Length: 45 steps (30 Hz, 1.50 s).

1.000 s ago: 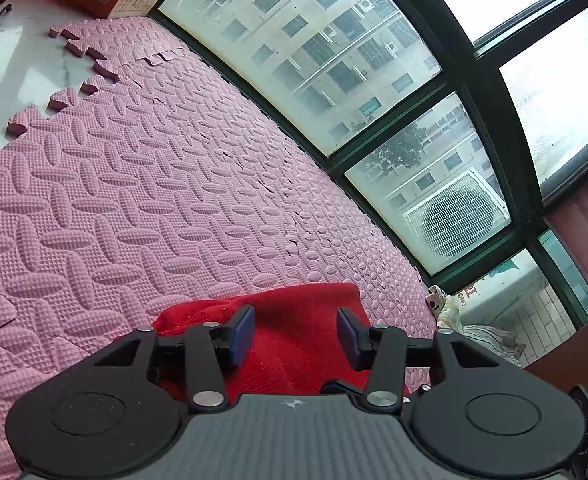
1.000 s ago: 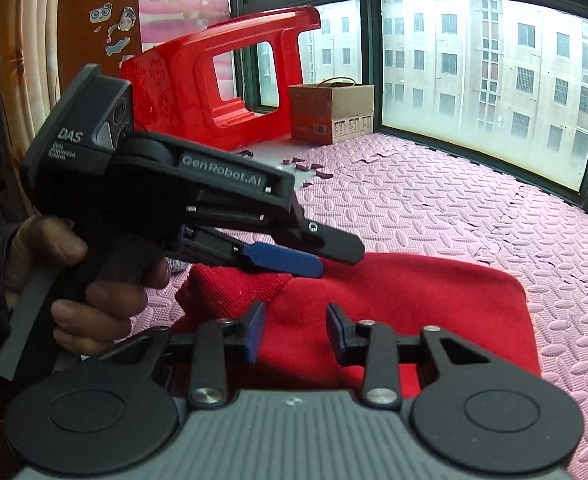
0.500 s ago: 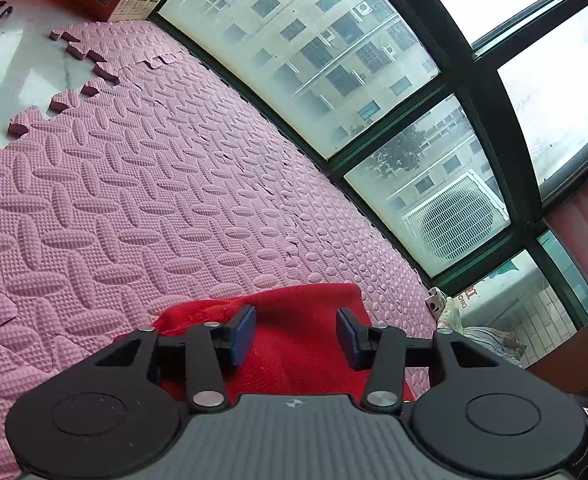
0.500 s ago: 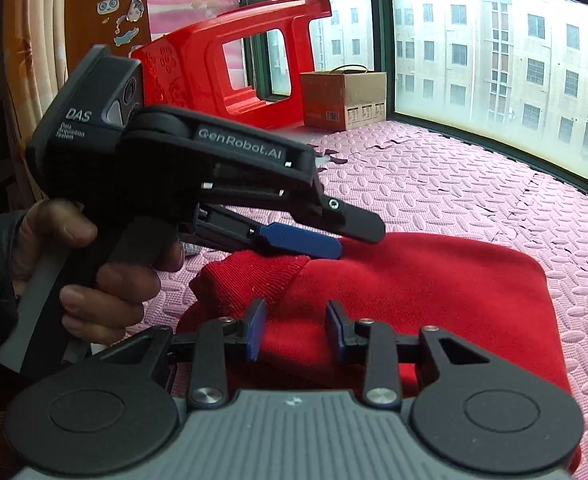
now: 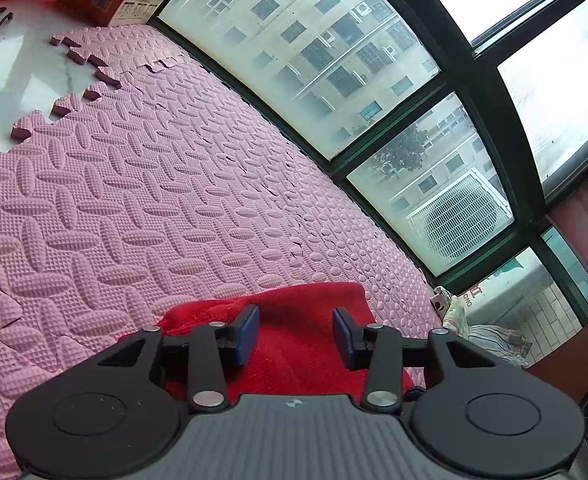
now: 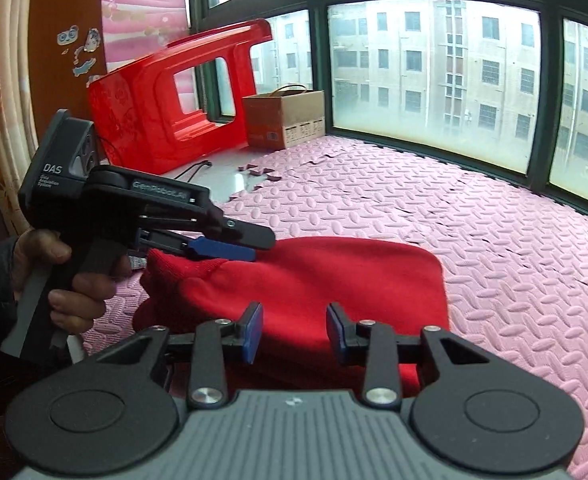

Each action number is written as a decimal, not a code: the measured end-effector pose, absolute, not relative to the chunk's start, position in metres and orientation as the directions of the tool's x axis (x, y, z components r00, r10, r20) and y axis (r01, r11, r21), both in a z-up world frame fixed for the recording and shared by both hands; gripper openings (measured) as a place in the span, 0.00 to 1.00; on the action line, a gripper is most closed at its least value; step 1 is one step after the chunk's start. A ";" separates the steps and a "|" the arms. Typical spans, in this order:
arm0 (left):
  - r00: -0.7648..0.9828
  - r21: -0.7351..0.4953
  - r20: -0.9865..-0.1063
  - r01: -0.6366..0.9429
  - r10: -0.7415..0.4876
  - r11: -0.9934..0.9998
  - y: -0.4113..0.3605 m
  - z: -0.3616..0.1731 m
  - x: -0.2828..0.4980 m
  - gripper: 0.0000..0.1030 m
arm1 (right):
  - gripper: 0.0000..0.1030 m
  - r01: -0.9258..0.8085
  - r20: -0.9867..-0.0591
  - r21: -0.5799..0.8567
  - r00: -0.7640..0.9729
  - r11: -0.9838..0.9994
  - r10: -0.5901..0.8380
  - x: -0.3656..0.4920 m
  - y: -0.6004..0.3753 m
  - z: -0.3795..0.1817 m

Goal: Fold clothes

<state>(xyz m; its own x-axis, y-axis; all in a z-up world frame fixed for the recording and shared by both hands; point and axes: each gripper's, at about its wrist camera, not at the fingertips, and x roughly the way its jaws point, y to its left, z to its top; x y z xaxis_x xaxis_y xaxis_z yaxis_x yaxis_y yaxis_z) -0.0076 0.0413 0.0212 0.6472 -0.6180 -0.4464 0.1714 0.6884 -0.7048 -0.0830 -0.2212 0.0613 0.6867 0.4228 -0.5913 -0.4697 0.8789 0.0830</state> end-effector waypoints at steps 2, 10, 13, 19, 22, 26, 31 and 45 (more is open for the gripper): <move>0.649 -0.700 -0.446 0.176 -0.616 0.692 0.040 0.021 -0.008 0.43 | 0.34 -0.461 -0.620 0.102 0.664 0.882 0.419 -0.082 -0.227 0.051; 0.684 -0.666 -0.449 0.174 -0.576 0.725 0.035 0.036 -0.025 0.48 | 0.42 -0.436 -0.604 0.164 0.665 0.885 0.440 -0.074 -0.246 0.061; 0.725 -0.594 -0.453 0.189 -0.519 0.782 0.028 0.049 -0.045 0.57 | 0.46 -0.413 -0.581 0.202 0.679 0.888 0.448 -0.067 -0.258 0.070; 0.799 -0.439 -0.487 0.125 -0.353 0.890 0.020 0.059 -0.082 0.70 | 0.53 -0.354 -0.557 0.236 0.714 0.905 0.424 -0.049 -0.280 0.078; 0.802 -0.441 -0.522 0.038 -0.291 0.897 0.024 0.054 -0.088 0.71 | 0.54 -0.326 -0.577 0.233 0.712 0.916 0.400 -0.035 -0.284 0.069; 0.777 -0.444 -0.574 -0.033 -0.257 0.895 0.027 0.045 -0.089 0.75 | 0.55 -0.295 -0.615 0.252 0.687 0.922 0.388 -0.018 -0.288 0.051; 0.744 -0.486 -0.600 -0.047 -0.294 0.873 0.033 0.037 -0.086 0.74 | 0.55 -0.270 -0.642 0.310 0.648 0.912 0.410 -0.004 -0.291 0.032; 0.698 -0.573 -0.592 -0.014 -0.403 0.819 0.045 0.032 -0.071 0.46 | 0.31 -0.177 -0.607 0.519 0.612 0.836 0.507 -0.003 -0.312 0.014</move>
